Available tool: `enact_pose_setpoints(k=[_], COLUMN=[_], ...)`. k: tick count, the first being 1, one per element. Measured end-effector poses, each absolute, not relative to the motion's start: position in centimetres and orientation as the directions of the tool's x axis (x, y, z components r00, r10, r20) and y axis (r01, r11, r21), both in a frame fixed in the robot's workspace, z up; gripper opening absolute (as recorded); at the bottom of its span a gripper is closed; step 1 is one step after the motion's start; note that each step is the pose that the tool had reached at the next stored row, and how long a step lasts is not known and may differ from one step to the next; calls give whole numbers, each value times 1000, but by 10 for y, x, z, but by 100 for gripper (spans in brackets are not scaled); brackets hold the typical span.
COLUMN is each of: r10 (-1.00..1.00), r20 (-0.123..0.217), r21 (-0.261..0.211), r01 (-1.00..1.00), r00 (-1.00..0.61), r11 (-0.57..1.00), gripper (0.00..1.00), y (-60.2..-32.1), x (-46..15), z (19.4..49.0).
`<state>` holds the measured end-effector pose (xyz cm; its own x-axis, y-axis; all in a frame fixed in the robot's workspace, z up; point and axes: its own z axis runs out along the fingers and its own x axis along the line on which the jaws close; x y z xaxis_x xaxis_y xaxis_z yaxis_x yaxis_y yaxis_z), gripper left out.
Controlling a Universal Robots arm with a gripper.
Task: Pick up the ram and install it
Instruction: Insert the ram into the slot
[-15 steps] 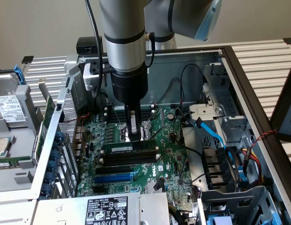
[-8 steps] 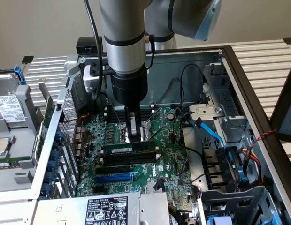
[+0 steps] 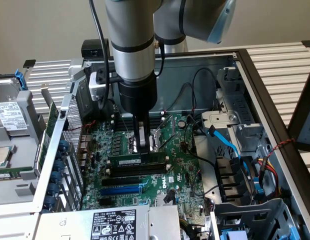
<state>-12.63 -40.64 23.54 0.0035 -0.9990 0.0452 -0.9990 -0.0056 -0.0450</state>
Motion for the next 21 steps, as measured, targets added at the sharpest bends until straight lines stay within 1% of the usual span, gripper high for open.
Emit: enact_pose_setpoints(k=[21], r10=[-999], r20=[45], r21=[-45], r01=[-999], r00=[-6], r11=[4], gripper=[13], y=[-408], x=[-127], z=[233])
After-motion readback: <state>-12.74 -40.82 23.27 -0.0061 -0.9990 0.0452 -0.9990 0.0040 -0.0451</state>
